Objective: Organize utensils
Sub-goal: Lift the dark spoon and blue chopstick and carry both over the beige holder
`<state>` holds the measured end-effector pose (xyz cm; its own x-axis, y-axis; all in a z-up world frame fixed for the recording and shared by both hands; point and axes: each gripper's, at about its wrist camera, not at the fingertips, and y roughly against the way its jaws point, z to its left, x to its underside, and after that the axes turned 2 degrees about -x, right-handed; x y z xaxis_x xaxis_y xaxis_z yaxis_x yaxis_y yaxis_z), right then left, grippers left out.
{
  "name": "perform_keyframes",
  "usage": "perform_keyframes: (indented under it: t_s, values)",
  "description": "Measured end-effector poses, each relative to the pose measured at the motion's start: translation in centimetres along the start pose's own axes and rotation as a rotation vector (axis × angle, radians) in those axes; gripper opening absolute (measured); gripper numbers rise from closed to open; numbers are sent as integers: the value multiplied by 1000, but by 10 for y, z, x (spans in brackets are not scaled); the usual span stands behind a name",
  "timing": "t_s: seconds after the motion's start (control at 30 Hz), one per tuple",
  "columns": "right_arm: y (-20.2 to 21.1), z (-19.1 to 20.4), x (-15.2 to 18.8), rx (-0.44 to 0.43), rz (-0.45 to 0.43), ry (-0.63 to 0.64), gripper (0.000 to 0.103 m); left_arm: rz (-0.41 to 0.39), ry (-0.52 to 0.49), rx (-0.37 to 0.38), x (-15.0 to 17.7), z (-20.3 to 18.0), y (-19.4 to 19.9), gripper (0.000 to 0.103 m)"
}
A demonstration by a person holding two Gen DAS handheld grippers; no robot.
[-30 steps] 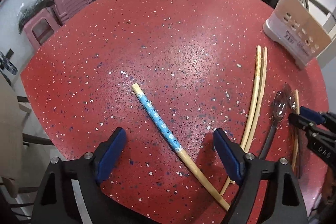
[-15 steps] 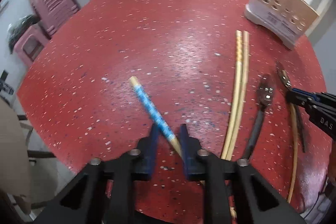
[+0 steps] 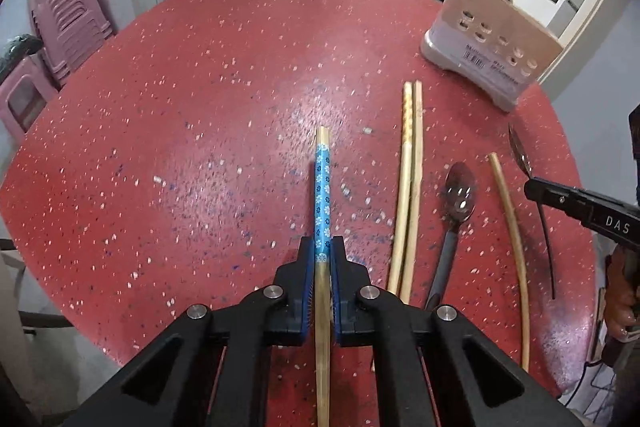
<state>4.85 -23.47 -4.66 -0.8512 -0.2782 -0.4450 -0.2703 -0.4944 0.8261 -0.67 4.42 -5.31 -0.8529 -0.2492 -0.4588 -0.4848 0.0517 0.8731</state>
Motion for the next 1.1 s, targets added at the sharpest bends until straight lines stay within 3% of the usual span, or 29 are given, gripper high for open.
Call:
perform_keyframes:
  t_s: [0.5,0.83,1.1]
  values:
    - [47,9,-16,-37,-135,-40,13,-166,-41,116,-51,-17,40,33]
    - [75,11,-29,-41,-207,-59,13,-225,-68,177,-76,-26,60,33]
    - [94,6,-51,-39,-267,-72,13,-307,-109,219,-117,-48,81,33]
